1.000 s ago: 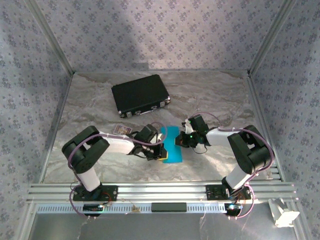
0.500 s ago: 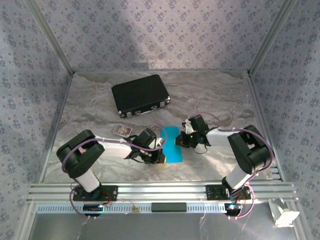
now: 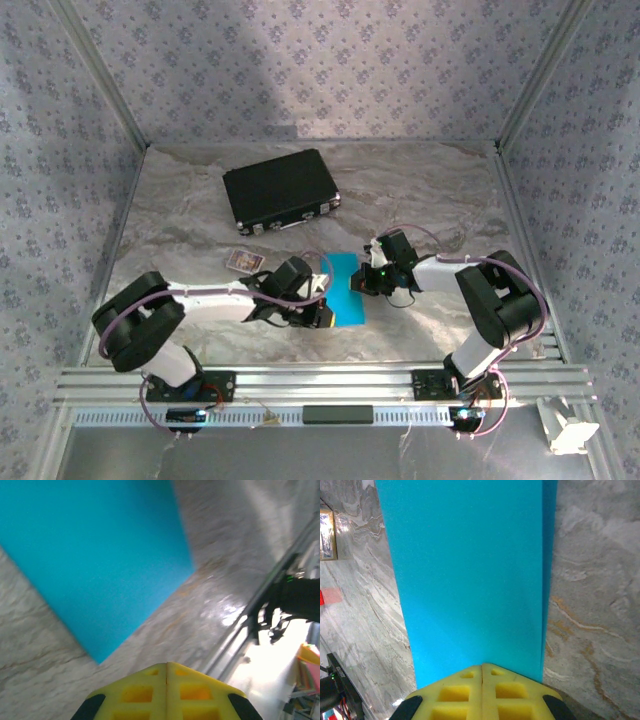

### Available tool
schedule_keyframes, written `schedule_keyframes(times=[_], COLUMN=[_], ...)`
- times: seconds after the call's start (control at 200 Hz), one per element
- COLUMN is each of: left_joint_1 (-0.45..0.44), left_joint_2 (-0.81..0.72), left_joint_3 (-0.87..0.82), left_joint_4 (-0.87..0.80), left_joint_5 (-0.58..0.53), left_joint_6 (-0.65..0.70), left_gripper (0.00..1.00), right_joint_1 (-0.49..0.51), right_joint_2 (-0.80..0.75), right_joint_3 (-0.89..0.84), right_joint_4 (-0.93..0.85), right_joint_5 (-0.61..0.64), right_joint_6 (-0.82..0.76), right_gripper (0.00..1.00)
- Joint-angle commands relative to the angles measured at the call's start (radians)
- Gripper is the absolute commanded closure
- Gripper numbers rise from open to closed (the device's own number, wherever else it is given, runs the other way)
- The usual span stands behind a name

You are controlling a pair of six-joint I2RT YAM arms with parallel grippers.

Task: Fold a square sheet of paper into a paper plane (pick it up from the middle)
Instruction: First fold the square sheet of paper in half at the center of the table.

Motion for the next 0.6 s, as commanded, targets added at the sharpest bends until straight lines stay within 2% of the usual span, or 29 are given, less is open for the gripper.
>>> schedule_keyframes(times=[0.0,0.23,0.48,0.595], left_joint_1=[0.026,0.111,0.114,0.116], left_joint_2=[0.015,0.160,0.280,0.264], left_joint_3=[0.068,0.115,0.096,0.096], left_joint_4=[0.063,0.109,0.106,0.013], left_joint_5=[0.030,0.032,0.053,0.009], left_joint_6=[-0.023,-0.046,-0.020,0.012], left_gripper=[0.96,0.97,0.97,0.98], right_joint_1=[-0.014,-0.027,-0.027,-0.027], right_joint_2=[0.032,0.017,0.006,-0.001], right_joint_3=[-0.026,-0.008,-0.004,-0.008], right_joint_4=[-0.158,-0.201,-0.209,-0.216], right_joint_5=[0.107,0.107,0.102,0.107], right_joint_6=[-0.010,-0.034,-0.031,-0.031], right_gripper=[1.00,1.00,1.00,1.00])
